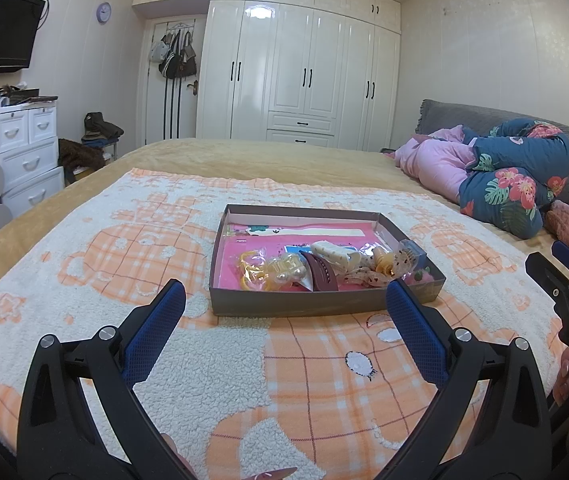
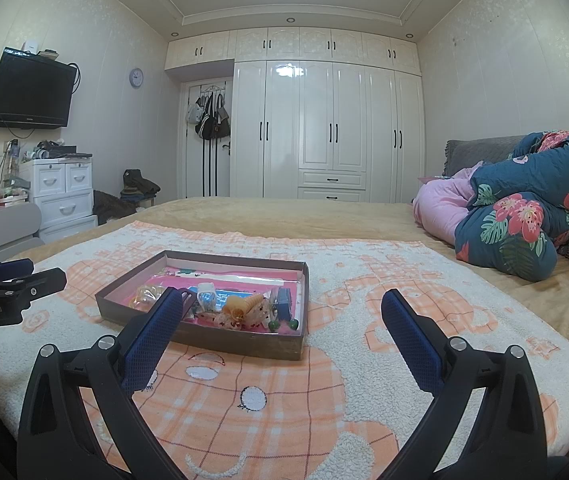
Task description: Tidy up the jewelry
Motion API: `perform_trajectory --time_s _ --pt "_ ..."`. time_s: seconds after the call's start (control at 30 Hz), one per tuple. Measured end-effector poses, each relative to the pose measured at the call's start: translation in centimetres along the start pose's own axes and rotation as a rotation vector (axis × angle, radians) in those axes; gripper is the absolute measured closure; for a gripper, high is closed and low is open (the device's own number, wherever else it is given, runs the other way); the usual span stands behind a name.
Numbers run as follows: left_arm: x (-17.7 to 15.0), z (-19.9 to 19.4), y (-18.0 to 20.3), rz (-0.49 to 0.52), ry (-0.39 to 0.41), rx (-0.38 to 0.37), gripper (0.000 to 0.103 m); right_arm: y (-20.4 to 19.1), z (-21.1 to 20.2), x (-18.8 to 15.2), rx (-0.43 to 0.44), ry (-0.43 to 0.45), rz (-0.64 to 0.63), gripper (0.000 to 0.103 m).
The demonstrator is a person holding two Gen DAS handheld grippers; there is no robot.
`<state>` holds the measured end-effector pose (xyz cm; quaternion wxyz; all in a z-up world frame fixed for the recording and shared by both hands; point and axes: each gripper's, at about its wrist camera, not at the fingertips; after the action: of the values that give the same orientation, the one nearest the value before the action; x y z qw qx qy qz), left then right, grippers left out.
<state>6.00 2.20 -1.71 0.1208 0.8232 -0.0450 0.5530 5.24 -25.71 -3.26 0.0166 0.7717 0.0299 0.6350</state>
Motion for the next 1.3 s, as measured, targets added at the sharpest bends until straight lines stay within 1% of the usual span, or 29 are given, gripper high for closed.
perform_trajectory --time_s 0.5,0.67,0.9,1.0,1.17,1.23,1.3 --pt "0.0 0.0 -0.1 0.002 -0.002 0.005 0.011 0.0 0.0 0.0 -0.001 0.000 0.000 0.006" --pt "-0.2 -0.2 -0.8 0.006 -0.006 0.021 0.011 0.0 0.0 0.0 0.000 -0.001 -0.001 0.006" --pt "-0.4 -0.4 -0.8 0.020 -0.011 0.035 0.011 0.0 0.0 0.0 0.000 -0.001 0.001 0.006" --pt "-0.3 -0.3 -0.4 0.025 -0.015 0.069 0.011 0.1 0.0 0.0 -0.001 0.000 0.004 0.006" --pt "-0.2 -0.2 -0.6 0.020 -0.016 0.090 0.011 0.2 0.2 -0.3 -0.001 -0.014 0.012 0.006" --pt "0.0 0.1 -1.3 -0.007 -0.028 0.092 0.011 0.7 0.6 -0.5 -0.007 -0.030 0.029 0.006" --pt "0.0 0.9 -2.4 -0.049 -0.057 0.107 0.011 1.2 1.2 -0.7 -0.020 -0.043 0.041 0.006"
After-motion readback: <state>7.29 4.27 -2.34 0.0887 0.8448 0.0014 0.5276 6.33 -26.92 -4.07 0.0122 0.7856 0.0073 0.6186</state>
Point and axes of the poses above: each gripper's, at about its wrist camera, not at the fingertips, and z roughly the way its jaws point, y to its right, x to its top, and after that the axes turned 8 degrees about -x, right-handed
